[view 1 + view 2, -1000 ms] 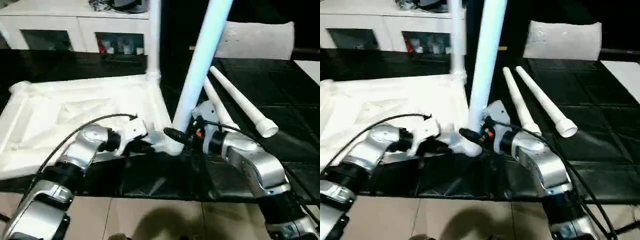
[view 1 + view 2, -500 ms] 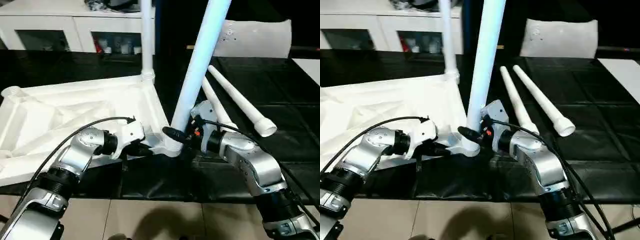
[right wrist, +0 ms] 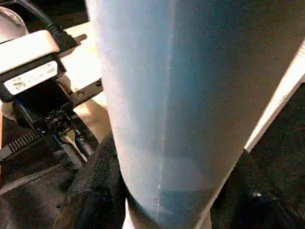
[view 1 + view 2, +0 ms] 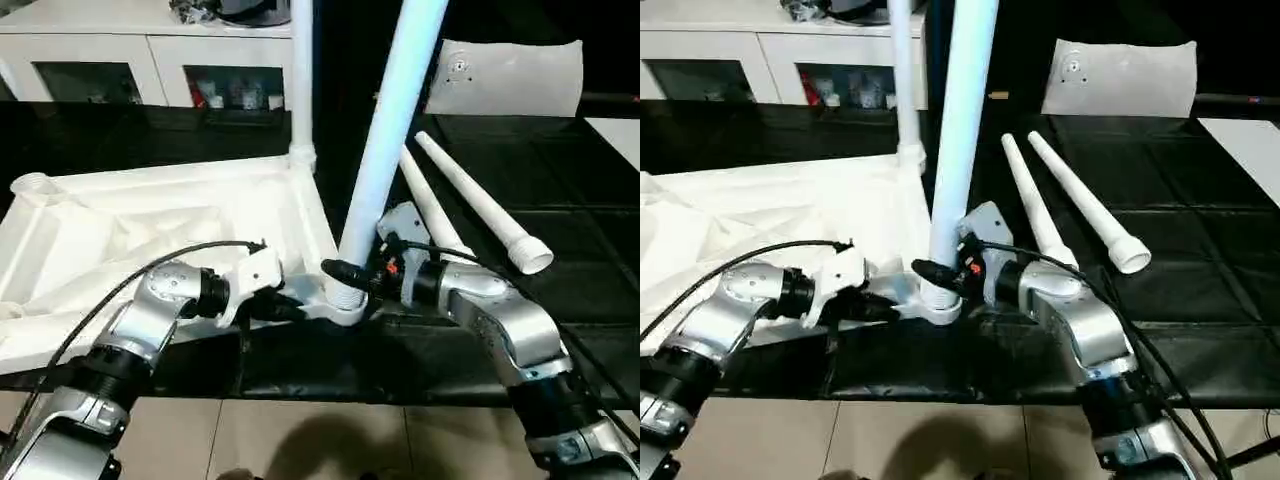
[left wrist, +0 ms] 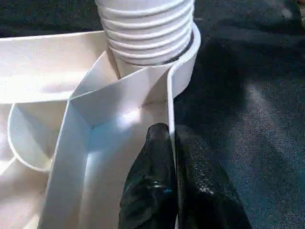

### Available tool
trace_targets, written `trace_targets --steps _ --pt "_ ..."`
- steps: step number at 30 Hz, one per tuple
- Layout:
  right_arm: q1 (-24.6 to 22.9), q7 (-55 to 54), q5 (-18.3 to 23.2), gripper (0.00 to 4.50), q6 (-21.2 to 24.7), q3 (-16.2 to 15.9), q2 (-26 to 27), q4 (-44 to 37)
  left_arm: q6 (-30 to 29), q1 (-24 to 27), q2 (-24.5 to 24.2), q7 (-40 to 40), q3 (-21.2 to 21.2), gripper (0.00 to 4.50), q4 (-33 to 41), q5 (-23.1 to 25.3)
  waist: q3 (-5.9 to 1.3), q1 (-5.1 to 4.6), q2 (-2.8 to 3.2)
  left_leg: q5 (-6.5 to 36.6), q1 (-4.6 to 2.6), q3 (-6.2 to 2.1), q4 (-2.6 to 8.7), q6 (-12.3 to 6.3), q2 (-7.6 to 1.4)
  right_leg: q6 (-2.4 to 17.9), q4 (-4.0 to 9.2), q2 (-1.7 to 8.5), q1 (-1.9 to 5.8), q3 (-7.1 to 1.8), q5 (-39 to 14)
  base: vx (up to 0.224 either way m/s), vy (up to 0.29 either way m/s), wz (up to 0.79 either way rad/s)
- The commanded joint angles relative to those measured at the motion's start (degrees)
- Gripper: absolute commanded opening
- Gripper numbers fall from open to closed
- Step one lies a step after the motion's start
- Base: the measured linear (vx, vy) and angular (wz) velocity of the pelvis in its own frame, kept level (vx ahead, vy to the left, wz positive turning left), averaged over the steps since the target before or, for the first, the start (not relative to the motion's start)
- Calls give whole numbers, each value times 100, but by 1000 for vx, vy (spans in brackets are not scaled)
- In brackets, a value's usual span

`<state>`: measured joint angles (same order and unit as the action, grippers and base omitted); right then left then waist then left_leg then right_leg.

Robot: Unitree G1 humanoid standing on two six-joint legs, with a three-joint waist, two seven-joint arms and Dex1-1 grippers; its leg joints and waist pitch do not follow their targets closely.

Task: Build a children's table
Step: Insert table leg to table base

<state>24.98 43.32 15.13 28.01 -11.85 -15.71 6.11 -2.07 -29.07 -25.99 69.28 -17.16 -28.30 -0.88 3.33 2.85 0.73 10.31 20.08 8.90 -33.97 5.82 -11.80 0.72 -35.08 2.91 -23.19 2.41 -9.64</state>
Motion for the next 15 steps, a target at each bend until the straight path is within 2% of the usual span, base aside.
trace_targets --steps 1,3,4,11,15 --pt "39 84 -111 189 102 -153 -39 237 236 88 65 203 -34 0 102 -184 -366 7 -74 1379 13 37 392 -43 -42 714 510 384 265 -222 -2393 0 0 0" --pt "38 117 -120 189 142 -184 -57 237 251 81 66 177 -23 0 87 -158 -363 14 -54 1342 9 37 397 -45 -50 720 510 386 256 -224 -2346 0 0 0" --pt "16 171 -135 189 181 -239 -95 220 257 61 64 136 -13 0 55 -125 -361 10 -77 1341 11 39 400 -47 -52 718 511 383 257 -222 -2337 0 0 0" --pt "-72 338 -149 189 254 -356 -223 132 215 2 -42 93 -105 0 3 99 -357 16 -87 1426 3 36 400 -44 -46 599 541 389 242 -220 -2626 0 0 0" --pt "-77 418 -133 189 356 -340 -336 64 187 -15 -161 176 -182 0 19 185 -368 27 -64 1372 6 31 413 -31 -56 624 527 383 247 -224 -2441 0 0 0"
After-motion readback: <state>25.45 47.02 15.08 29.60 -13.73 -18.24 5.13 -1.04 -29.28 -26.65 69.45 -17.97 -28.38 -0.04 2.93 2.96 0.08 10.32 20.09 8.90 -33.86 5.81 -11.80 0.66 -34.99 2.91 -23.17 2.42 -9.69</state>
